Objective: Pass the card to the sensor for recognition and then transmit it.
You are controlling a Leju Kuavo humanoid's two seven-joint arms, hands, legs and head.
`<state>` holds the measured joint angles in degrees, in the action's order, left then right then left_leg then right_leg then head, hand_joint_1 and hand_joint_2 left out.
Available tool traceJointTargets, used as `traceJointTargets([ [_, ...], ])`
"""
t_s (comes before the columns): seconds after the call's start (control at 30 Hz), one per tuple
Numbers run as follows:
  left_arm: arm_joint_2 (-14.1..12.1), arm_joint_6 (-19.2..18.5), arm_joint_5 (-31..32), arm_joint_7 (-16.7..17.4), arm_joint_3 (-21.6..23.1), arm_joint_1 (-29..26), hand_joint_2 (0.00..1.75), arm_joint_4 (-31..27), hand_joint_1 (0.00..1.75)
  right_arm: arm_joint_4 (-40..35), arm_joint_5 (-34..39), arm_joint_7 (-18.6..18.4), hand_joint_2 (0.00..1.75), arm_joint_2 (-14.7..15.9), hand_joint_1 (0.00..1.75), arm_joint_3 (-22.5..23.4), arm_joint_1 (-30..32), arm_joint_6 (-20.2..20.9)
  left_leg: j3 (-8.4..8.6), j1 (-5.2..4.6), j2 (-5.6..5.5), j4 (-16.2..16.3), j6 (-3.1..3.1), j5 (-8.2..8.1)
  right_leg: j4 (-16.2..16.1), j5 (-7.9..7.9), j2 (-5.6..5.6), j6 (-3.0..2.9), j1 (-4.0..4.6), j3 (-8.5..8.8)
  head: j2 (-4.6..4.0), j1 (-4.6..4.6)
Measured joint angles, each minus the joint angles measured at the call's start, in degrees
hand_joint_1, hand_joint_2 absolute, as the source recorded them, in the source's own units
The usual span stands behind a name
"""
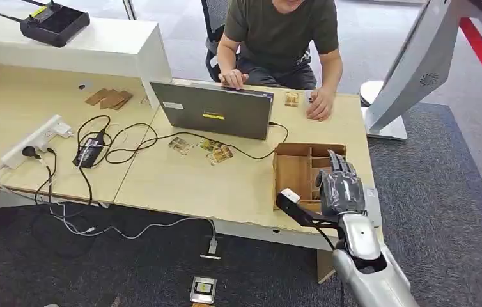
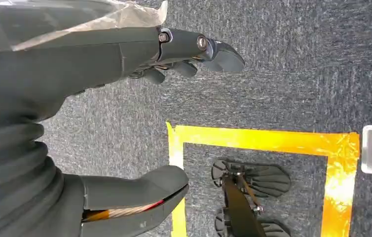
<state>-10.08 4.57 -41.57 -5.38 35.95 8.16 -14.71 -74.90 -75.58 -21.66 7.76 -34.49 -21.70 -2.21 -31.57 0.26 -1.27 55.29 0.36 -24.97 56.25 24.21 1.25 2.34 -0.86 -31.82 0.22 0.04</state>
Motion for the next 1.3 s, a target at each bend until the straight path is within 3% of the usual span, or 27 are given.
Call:
traceJointTargets([
  [0.3, 0.0, 0.0, 2.0, 1.1, -0.2, 0.4, 1.75, 0.0, 0.0, -6.6, 2.5, -0.5, 1.75, 0.6, 1.69, 0.4, 0.5, 2.0, 0.0, 0.0, 0.01, 0.0, 0.0, 0.0, 0.0, 0.0, 0.0, 0.0, 0.0, 0.01, 0.0, -0.02],
  [0.47, 0.2, -0.3, 3.7, 2.6, -0.2, 1.4, 1.75, 0.0, 0.0, -6.8, 6.6, -0.5, 1.75, 0.4, 1.71, 0.5, -2.3, 3.0, -0.01, 0.0, 0.01, 0.0, 0.0, 0.01, 0.0, -0.01, 0.0, 0.0, 0.0, 0.01, 0.0, -0.02],
  [0.83, 0.9, -1.0, 7.0, 5.9, -0.2, 3.4, 1.75, 0.0, 0.0, -2.4, 25.2, -3.4, 1.75, 0.1, 1.75, 1.7, -11.9, 4.3, 0.0, 0.0, -0.01, 0.0, -0.02, 0.03, 0.0, -0.03, 0.0, 0.0, 0.0, 0.01, 0.0, 0.0],
  [1.3, 1.5, -1.4, 8.2, 6.5, -0.2, 4.3, 1.75, 0.0, 0.0, 1.8, 25.8, -4.0, 1.75, 0.6, 1.73, 1.8, -14.8, 2.8, 0.0, 0.0, -0.01, 0.0, -0.02, 0.02, 0.0, -0.03, 0.0, 0.0, 0.0, 0.0, 0.0, 0.0],
])
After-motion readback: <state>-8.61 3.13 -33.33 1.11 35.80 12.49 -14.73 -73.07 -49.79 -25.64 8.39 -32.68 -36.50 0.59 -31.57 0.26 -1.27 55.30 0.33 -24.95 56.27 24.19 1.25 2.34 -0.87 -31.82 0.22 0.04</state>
